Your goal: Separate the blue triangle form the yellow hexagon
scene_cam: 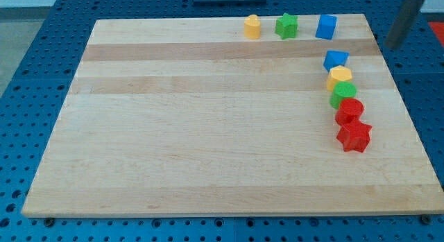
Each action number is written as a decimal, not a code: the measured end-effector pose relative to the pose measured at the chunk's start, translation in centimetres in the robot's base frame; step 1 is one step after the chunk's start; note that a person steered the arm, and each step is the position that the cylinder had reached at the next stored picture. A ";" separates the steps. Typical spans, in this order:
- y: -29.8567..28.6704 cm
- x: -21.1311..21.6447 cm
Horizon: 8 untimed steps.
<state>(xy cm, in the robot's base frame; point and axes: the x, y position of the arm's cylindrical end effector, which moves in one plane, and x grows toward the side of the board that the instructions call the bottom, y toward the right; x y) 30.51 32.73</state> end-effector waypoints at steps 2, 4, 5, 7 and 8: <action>-1.5 5.3; -6.3 5.9; -10.2 5.9; -14.1 5.7; -14.2 4.2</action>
<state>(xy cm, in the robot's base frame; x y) 34.69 18.52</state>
